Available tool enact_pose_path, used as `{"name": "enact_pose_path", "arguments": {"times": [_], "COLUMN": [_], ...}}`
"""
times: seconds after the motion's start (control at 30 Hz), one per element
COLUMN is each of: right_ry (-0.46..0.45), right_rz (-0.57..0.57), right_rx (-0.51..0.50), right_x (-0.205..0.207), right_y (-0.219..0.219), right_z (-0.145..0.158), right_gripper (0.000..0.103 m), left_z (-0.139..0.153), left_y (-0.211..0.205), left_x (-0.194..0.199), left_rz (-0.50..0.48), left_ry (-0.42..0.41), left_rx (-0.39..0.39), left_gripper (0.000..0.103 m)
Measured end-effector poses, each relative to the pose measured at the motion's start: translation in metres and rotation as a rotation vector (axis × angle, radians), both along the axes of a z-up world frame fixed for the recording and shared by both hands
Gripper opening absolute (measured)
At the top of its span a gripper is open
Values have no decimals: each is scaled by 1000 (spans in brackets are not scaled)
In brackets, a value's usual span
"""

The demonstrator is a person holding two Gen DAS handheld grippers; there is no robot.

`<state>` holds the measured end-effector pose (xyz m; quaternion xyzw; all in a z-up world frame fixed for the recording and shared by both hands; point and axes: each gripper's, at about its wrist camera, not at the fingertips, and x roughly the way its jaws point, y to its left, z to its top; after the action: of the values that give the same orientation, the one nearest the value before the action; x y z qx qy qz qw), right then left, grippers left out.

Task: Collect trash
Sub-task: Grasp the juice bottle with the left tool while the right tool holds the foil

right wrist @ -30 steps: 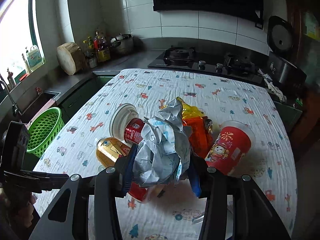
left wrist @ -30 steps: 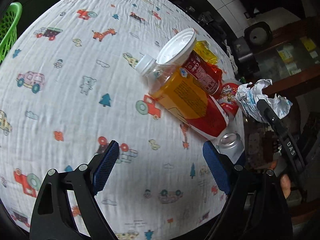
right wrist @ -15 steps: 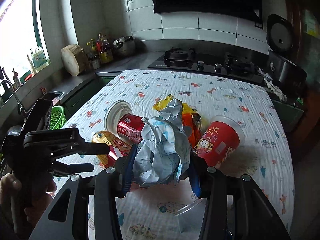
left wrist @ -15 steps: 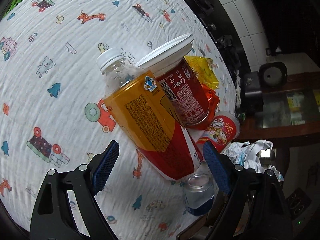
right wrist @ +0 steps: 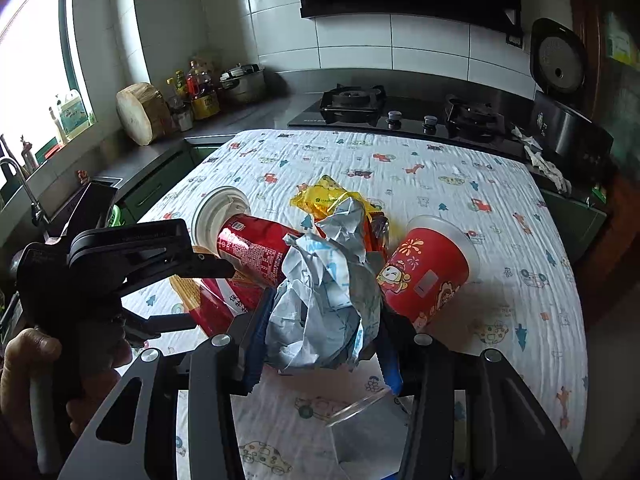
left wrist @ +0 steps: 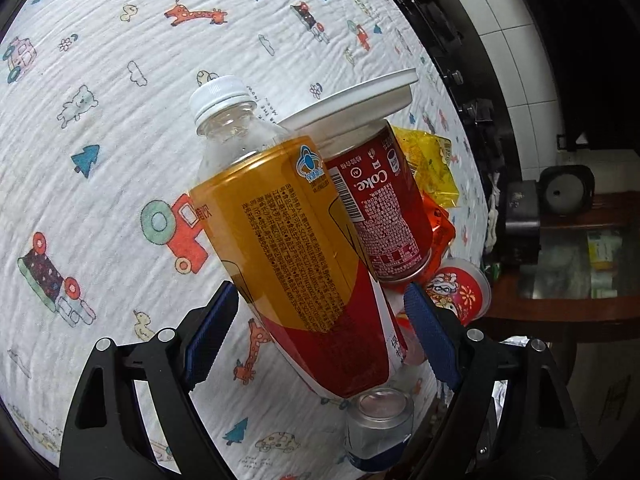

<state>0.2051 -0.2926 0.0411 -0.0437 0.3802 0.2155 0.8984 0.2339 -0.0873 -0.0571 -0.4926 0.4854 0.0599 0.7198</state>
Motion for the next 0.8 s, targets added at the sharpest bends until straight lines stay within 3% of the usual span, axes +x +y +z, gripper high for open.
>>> {"name": "enact_pose_path", "arguments": {"times": [0.43, 0.6, 0.8], "right_ry": [12, 11, 29], "right_rz": [3, -2, 8], "right_rx": [-1, 8, 36], "right_x": [-3, -8, -14], "right_y": [7, 6, 11], "right_z": [-4, -2, -3], "right_gripper": [45, 45, 45], "left_z": [-6, 3, 11], "left_y": [1, 7, 18], "left_x": [6, 3, -6], "left_rz": [-38, -113, -270], "left_ry": [15, -13, -35], "left_rx": [33, 100, 180], "left_gripper": [77, 76, 74]}}
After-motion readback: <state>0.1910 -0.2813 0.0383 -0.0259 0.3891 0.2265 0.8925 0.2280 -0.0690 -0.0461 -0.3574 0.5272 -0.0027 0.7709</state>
